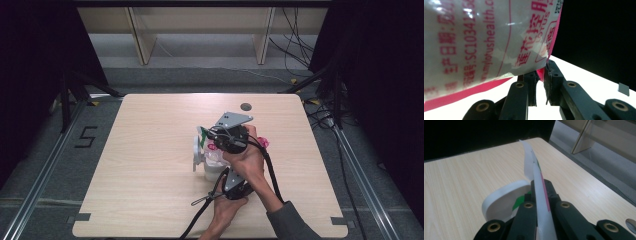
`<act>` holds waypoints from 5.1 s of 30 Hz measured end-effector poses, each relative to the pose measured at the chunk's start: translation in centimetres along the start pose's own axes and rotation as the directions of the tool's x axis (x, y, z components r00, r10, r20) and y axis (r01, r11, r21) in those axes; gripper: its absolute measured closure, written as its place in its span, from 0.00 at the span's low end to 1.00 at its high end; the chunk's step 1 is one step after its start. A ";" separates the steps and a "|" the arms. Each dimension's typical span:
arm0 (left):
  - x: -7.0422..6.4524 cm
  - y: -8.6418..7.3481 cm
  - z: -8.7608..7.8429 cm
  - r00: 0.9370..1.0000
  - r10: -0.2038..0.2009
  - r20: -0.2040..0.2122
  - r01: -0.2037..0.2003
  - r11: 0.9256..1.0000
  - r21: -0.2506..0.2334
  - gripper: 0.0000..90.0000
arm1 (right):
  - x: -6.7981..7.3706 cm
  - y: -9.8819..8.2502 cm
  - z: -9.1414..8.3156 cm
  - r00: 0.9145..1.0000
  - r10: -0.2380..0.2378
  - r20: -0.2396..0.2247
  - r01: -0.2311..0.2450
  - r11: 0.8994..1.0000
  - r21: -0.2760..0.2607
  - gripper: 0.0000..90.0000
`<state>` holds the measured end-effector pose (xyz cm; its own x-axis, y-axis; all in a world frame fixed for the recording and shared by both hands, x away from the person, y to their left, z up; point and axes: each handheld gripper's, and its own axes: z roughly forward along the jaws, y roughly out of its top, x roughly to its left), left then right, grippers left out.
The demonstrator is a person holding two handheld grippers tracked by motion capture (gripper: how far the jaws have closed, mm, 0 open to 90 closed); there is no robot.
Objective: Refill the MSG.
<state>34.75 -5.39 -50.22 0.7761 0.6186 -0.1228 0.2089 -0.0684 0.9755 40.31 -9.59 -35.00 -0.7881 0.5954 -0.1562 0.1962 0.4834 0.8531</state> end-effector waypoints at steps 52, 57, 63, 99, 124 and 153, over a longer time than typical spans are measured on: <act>-0.1 -0.1 -0.2 1.000 0.002 -0.005 -0.002 1.000 -0.001 0.89 | 0.4 0.0 -0.1 1.000 0.003 -0.022 -0.003 1.000 0.007 1.00; -0.1 -0.1 -0.1 1.000 -0.008 0.001 0.008 1.000 -0.005 0.89 | 0.5 -0.1 0.1 1.000 -0.002 -0.012 0.002 1.000 0.003 1.00; -0.1 -0.1 -0.1 1.000 0.000 -0.005 0.000 1.000 0.002 0.89 | 0.6 0.0 0.0 1.000 -0.001 -0.016 0.001 1.000 0.002 1.00; 0.2 -0.7 -0.2 0.999 0.038 -0.033 -0.037 0.998 0.046 0.87 | 0.3 -0.6 -1.7 0.999 0.035 -0.022 -0.036 0.997 -0.065 1.00; 0.4 -1.1 -1.6 0.999 0.035 -0.026 -0.031 0.988 0.150 0.63 | -2.9 -4.7 -8.9 0.975 0.184 -0.127 -0.209 0.951 -0.227 1.00; 2.9 -0.2 -12.1 0.996 -0.015 -0.088 0.025 0.993 0.111 0.35 | -4.5 -11.5 -11.0 0.960 0.271 -0.067 -0.279 0.934 -0.224 1.00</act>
<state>29.73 5.89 -48.55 0.7173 0.6862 -0.1213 0.2935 -0.1395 0.9457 35.15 -24.84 -38.60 -0.7428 0.6596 0.1146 0.2723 0.1413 0.9518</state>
